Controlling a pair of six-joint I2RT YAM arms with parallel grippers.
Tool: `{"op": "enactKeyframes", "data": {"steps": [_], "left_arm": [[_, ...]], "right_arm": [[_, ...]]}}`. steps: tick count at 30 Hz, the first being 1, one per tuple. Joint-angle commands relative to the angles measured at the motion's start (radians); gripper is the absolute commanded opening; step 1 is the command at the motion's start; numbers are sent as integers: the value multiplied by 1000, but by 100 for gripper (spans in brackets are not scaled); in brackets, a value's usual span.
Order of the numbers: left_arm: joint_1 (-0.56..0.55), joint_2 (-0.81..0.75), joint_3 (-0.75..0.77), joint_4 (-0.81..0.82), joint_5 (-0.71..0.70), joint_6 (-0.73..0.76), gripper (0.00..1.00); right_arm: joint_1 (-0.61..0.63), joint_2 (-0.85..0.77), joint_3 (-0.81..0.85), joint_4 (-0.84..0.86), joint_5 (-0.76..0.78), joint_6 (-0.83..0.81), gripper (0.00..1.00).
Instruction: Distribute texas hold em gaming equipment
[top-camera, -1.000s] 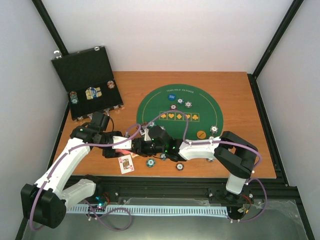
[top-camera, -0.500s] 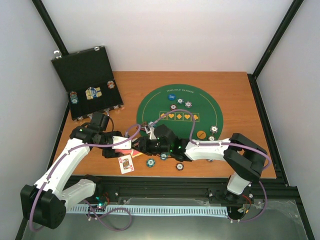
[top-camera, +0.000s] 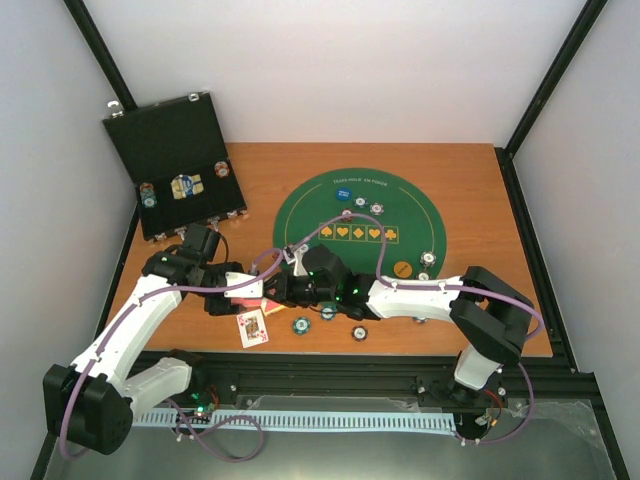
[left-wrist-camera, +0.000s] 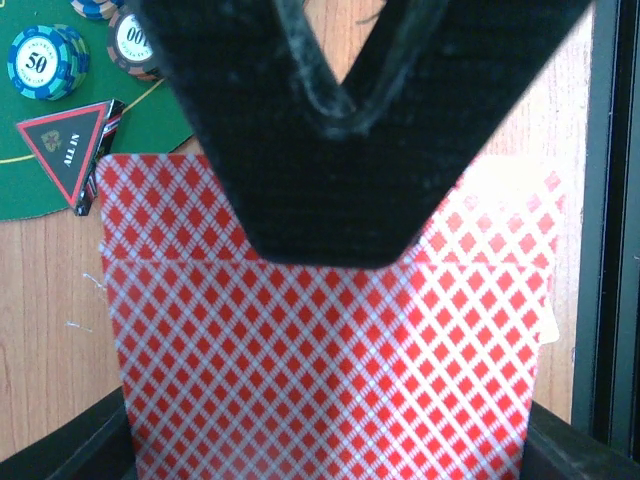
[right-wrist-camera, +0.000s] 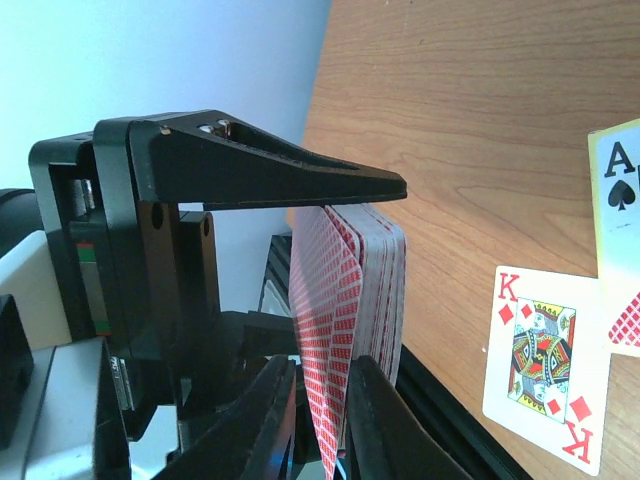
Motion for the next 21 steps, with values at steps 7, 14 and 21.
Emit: {"op": "enactKeyframes", "data": {"steps": [7, 14, 21], "left_arm": [[-6, -2, 4, 27, 5, 16, 55], [-6, -6, -9, 33, -13, 24, 55], [-6, -7, -7, 27, -18, 22, 55]], "right_arm": [[6, -16, 8, 19, 7, 9, 7], [5, -28, 6, 34, 15, 19, 3], [-29, -60, -85, 96, 15, 64, 3]]}}
